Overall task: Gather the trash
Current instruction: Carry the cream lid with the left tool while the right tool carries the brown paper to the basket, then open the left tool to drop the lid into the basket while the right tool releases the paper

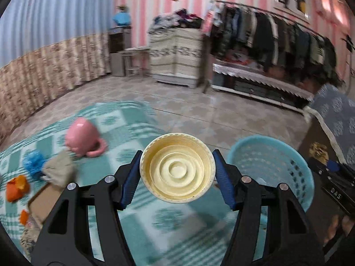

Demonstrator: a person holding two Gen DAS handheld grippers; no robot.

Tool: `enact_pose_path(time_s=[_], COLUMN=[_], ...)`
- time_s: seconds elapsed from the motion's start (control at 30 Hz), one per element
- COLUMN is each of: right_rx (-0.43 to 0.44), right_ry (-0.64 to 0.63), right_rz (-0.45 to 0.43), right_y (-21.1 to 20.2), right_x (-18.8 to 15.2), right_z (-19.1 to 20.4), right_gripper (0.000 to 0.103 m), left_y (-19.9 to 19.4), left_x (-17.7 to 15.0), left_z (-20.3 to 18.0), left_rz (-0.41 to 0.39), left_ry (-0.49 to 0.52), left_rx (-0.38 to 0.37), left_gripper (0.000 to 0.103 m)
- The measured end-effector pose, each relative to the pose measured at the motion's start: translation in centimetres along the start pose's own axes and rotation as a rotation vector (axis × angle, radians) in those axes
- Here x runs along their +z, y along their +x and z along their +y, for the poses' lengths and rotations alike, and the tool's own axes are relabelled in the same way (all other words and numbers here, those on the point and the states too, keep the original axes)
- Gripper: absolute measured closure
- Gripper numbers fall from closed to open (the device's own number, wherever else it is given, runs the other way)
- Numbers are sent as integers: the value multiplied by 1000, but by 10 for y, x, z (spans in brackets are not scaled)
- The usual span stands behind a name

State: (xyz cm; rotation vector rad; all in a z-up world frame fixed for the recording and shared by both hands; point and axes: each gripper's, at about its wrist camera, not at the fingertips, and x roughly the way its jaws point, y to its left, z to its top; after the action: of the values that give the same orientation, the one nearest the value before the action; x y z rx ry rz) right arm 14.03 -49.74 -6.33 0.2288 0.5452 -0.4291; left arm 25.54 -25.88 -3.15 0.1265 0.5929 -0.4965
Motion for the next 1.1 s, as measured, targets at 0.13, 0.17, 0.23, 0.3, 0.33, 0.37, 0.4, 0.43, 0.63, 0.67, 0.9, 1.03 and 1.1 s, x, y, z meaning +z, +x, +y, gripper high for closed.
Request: enact_pose_path(time_s=[0.13, 0.17, 0.23, 0.3, 0.33, 0.37, 0.4, 0.43, 0.63, 0.67, 0.9, 1.03, 1.1], right_rx=[-33, -41, -53, -59, -61, -63, -66, -68, -85, -85, -83, -71, -65], right_ry=[28, 36, 48, 56, 60, 63, 65, 66, 107, 114, 109, 95, 86], right_rz=[5, 9, 18, 25, 28, 31, 32, 33, 46, 48, 52, 58, 60], right_y=[2, 3, 5, 7, 7, 8, 8, 8, 14, 15, 19, 24, 27], right_x=[-2, -3, -5, -7, -8, -9, -10, -10, -13, -14, -14, -14, -13], right_z=[-19, -24, -33, -40, -43, -46, -49, -50, -67, -70, -68, -63, -57], right_gripper=[57, 57, 57, 57, 57, 57, 57, 57, 57, 57, 57, 57, 57], left_y=[19, 23, 33, 44, 51, 55, 61, 66, 88, 90, 94, 90, 85], left_x=[-5, -6, -7, -7, -6, -6, -5, -3, 6, 8, 18, 23, 28], left_z=[-36, -45, -61, -73, -79, -84, -91, -95, -114, -115, -100, -88, -80], left_rz=[38, 43, 55, 70, 84, 88, 90, 94, 129, 132, 116, 93, 71], left_ry=[45, 55, 79, 96, 103, 110, 121, 129, 150, 149, 113, 101, 96], left_rx=[-70, -82, -107, -128, -148, -158, -161, -163, -192, -193, -147, -106, -84], left_gripper=[42, 42, 42, 42, 42, 42, 42, 42, 42, 40, 18, 15, 13])
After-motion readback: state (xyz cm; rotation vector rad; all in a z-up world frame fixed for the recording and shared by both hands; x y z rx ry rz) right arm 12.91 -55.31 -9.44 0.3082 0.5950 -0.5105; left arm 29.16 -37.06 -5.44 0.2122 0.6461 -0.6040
